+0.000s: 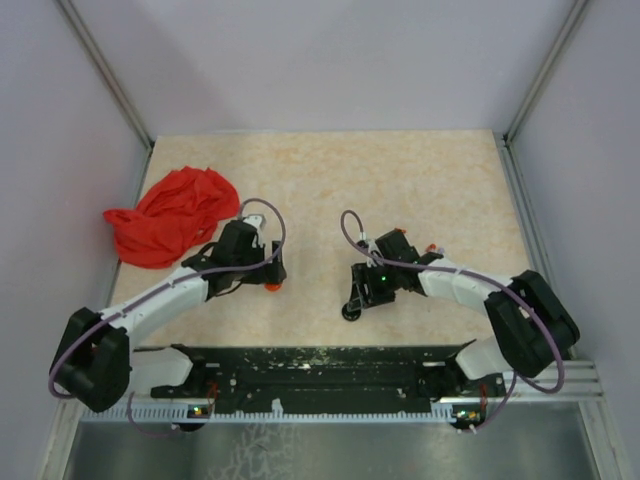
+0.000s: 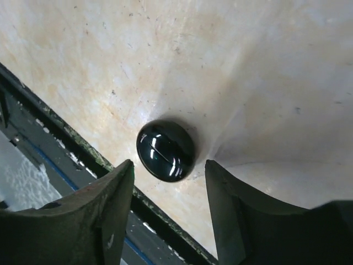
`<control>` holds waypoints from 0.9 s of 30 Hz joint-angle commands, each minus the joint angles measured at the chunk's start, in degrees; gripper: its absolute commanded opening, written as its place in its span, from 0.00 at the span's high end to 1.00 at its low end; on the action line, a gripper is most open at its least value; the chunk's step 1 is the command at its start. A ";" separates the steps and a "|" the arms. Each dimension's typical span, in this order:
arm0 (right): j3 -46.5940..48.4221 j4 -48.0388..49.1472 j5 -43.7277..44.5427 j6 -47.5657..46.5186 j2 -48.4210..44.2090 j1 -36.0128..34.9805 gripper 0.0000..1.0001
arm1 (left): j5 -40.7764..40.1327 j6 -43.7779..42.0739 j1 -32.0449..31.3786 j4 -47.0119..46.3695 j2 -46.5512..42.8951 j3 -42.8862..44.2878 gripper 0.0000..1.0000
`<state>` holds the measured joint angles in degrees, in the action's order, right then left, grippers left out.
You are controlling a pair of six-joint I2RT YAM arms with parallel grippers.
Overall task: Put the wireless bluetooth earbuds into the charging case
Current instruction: Place the charging case at the center of the board, then pick up the charging case at the center of the board.
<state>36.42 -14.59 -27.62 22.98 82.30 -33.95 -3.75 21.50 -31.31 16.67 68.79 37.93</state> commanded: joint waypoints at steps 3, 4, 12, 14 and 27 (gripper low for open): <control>2.46 -3.81 9.64 -3.84 -9.94 -0.54 0.40 | 7.24 1.62 1.95 -3.24 6.27 1.18 0.04; 2.43 -3.76 10.12 -4.09 -11.26 -0.58 0.39 | 8.05 1.62 2.16 -3.56 6.92 1.55 0.05; 1.91 -2.10 9.16 -4.61 -15.09 -0.91 0.39 | 14.81 0.99 3.00 -2.51 14.10 5.08 0.15; 1.90 -1.74 8.99 -4.71 -15.06 -1.09 0.39 | 18.74 1.60 2.93 -2.44 15.23 5.54 0.19; 3.66 -0.46 9.43 -5.85 -13.46 -3.66 0.38 | 31.27 8.24 1.18 -6.68 15.97 4.81 0.31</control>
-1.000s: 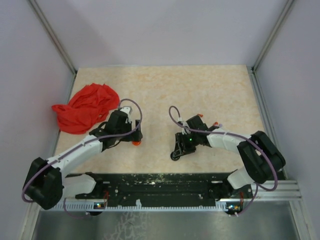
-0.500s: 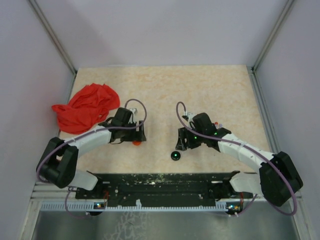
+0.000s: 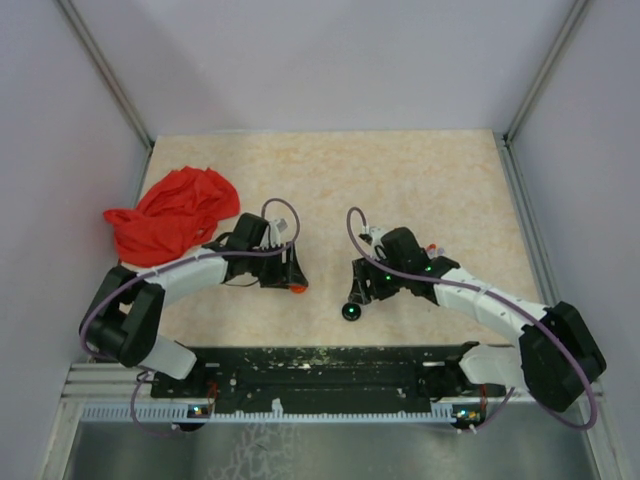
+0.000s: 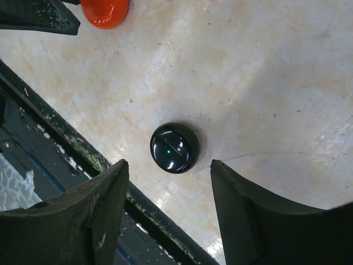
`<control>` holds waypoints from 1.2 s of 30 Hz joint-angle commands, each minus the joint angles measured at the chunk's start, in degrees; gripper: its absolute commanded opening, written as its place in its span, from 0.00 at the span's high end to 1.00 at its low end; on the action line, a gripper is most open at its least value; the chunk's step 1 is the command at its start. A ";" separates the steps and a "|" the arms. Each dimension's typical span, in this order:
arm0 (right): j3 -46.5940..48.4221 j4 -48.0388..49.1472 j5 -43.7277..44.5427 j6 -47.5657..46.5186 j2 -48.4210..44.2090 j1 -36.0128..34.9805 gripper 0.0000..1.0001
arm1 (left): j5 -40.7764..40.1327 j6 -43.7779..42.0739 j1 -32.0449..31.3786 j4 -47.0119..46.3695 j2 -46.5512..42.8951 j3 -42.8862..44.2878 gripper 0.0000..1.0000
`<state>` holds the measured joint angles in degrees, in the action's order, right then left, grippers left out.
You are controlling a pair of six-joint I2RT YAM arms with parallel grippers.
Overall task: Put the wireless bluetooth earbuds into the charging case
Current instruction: Pick up the charging case at the center of the board.
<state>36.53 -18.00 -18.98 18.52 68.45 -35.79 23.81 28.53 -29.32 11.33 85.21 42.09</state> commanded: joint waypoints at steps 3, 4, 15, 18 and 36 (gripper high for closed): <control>4.99 3.34 2.86 -3.34 1.73 -4.71 0.38 | 1.76 0.02 -1.06 0.20 -1.84 0.69 0.31; 5.60 3.57 3.49 -4.09 2.33 -5.59 0.38 | 0.98 -0.43 -1.02 0.52 -2.32 0.59 0.31; 7.33 3.44 5.30 -6.04 3.23 -6.55 0.37 | -10.78 -14.14 -3.84 10.15 0.89 8.27 0.27; 6.60 3.44 6.33 -6.70 1.71 -6.53 0.37 | -13.10 -21.81 -6.59 10.27 -0.10 8.47 0.24; 4.73 1.93 7.23 -8.06 -4.06 -6.52 0.36 | 5.43 -75.42 -5.22 5.42 -3.35 3.79 0.20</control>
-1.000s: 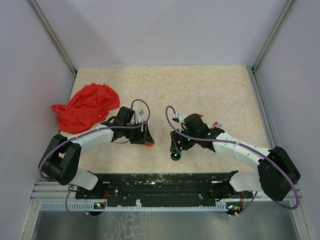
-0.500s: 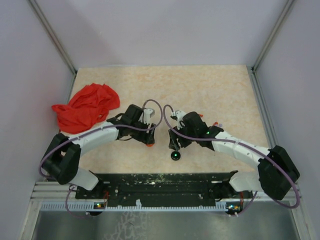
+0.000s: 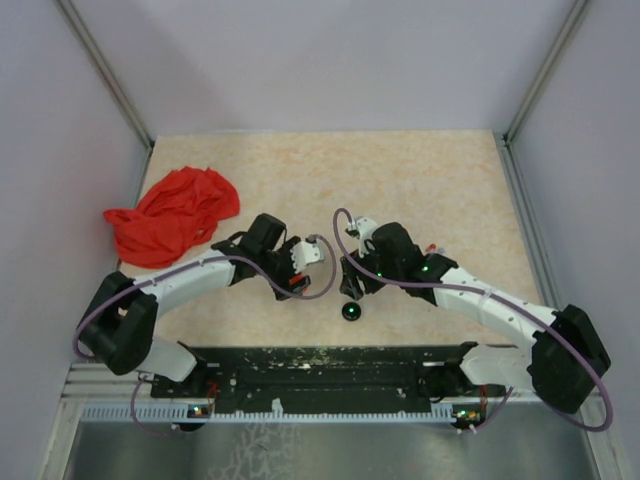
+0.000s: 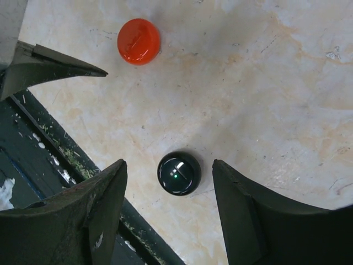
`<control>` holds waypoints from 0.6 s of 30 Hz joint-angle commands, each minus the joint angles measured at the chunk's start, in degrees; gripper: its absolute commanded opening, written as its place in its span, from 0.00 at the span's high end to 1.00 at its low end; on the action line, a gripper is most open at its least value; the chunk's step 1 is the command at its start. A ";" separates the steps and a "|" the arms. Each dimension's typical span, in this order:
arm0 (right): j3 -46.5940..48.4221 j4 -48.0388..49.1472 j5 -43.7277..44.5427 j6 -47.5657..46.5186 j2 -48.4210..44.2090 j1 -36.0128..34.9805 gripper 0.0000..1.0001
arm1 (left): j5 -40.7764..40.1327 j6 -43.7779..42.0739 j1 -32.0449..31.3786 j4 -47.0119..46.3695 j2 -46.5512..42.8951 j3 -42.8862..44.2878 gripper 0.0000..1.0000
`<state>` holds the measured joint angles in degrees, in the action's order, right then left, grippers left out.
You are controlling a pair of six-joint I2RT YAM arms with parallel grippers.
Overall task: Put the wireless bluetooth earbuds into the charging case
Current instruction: Pick up the charging case at the center of the board.
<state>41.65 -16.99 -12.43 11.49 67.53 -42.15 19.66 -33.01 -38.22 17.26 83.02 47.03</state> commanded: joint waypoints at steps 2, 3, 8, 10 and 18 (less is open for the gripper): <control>-0.67 1.16 0.40 -0.97 -3.42 -0.13 0.36 | 13.63 -16.80 5.66 0.43 -0.44 -1.14 0.21; -0.77 1.17 0.19 -1.06 -3.46 -0.13 0.36 | 14.32 -17.97 5.99 0.46 0.04 -1.24 0.22; -1.19 1.47 -0.74 -1.19 -4.11 -0.18 0.36 | 14.61 -19.26 6.52 0.26 4.02 -0.76 0.22; -1.37 1.65 -0.92 -1.19 -4.53 -0.14 0.36 | 14.77 -21.66 6.66 -0.14 5.30 -0.50 0.23; -1.59 2.09 -1.54 -1.20 -4.43 -0.12 0.36 | 14.65 -24.54 6.88 -1.24 9.80 -0.16 0.28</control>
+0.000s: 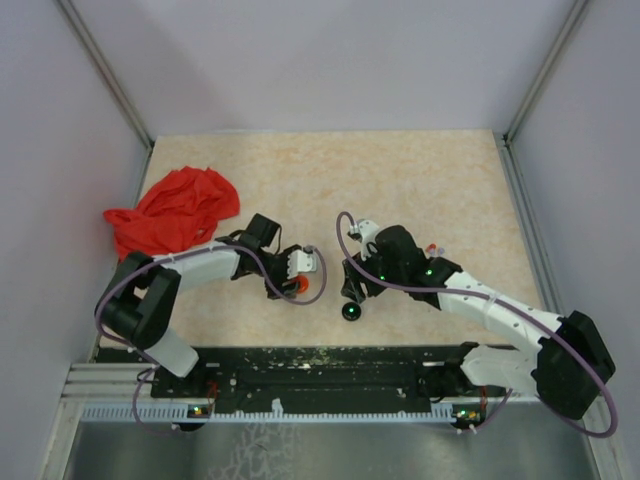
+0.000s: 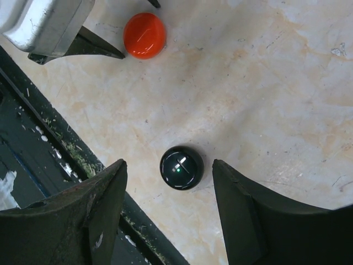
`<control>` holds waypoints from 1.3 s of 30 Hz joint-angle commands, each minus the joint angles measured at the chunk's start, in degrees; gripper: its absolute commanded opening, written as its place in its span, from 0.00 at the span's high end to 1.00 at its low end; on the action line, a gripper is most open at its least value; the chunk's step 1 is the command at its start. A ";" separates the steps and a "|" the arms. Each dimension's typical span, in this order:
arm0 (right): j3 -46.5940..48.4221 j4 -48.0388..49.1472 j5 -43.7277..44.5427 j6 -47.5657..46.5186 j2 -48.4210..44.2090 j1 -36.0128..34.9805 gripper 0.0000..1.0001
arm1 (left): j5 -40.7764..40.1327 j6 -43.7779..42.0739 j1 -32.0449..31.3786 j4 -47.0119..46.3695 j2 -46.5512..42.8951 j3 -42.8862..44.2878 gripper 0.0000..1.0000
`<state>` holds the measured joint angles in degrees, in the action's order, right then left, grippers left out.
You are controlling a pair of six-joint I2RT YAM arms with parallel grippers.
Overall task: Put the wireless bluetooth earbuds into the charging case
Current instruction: Pick up the charging case at the center of the board.
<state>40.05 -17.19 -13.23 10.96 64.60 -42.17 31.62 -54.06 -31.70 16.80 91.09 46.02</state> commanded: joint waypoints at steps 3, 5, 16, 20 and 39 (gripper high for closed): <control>0.24 2.16 -0.76 -0.68 -0.69 -0.22 0.36 | 3.28 -4.20 0.41 -0.84 2.54 0.76 0.31; 0.29 2.12 -1.12 -0.76 -0.40 -0.17 0.36 | 2.90 -5.55 0.35 -0.72 2.58 0.34 0.34; 0.09 3.10 -2.63 -0.23 0.56 -0.10 0.36 | 2.68 -6.17 -0.58 -1.68 1.88 -0.83 0.43; -0.32 3.47 -2.20 0.85 1.15 -0.03 0.36 | 1.61 -5.30 -1.43 -2.48 1.25 -1.00 0.52; -2.60 23.50 -15.51 14.52 3.18 6.75 0.39 | -8.92 5.71 -7.34 -22.99 -15.03 -8.35 0.73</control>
<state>38.22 -5.32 -25.52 20.49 66.65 -35.66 26.63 -51.88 -37.23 1.45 78.26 39.16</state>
